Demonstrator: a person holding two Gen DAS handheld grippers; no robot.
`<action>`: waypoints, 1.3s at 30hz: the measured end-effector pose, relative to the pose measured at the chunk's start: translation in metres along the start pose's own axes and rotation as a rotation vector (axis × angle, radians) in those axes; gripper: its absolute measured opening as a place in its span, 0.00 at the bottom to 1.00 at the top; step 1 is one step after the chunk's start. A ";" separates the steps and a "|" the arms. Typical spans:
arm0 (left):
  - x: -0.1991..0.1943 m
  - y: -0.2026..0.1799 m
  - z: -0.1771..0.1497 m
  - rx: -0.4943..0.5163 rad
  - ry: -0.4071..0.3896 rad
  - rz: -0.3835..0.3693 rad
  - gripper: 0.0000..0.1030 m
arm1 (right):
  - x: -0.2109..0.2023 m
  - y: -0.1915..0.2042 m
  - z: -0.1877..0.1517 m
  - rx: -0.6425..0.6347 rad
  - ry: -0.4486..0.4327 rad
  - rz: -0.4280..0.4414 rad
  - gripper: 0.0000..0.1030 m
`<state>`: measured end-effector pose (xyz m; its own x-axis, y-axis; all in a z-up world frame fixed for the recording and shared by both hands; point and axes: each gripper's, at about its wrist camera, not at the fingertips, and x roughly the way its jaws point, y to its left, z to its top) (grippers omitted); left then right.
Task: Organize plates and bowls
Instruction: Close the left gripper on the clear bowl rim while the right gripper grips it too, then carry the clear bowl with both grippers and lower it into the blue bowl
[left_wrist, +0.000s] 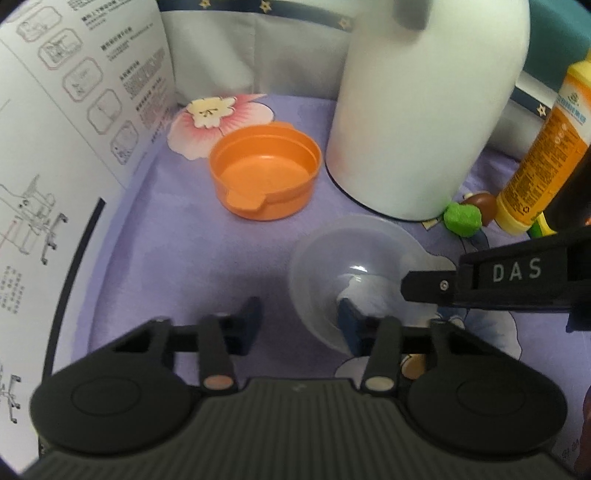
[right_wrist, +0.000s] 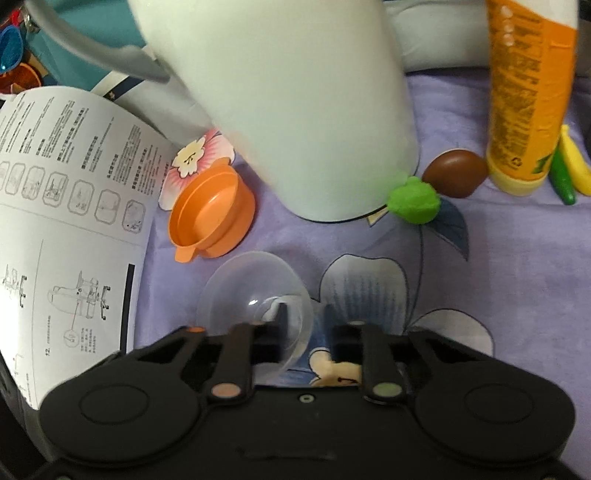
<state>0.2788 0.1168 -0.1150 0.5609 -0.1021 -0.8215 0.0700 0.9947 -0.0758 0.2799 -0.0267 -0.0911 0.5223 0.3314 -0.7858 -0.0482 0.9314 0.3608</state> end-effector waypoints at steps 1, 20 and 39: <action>0.001 -0.002 -0.001 0.011 0.002 0.003 0.24 | 0.001 0.001 -0.001 -0.007 -0.002 -0.002 0.09; -0.054 0.004 -0.010 -0.009 -0.033 0.038 0.15 | -0.037 0.025 -0.015 -0.044 -0.012 0.025 0.07; -0.159 -0.024 -0.082 -0.011 -0.034 -0.010 0.15 | -0.135 0.019 -0.090 -0.051 -0.008 0.041 0.08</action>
<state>0.1199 0.1101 -0.0291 0.5880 -0.1123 -0.8010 0.0669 0.9937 -0.0902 0.1320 -0.0403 -0.0237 0.5254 0.3684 -0.7670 -0.1132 0.9237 0.3661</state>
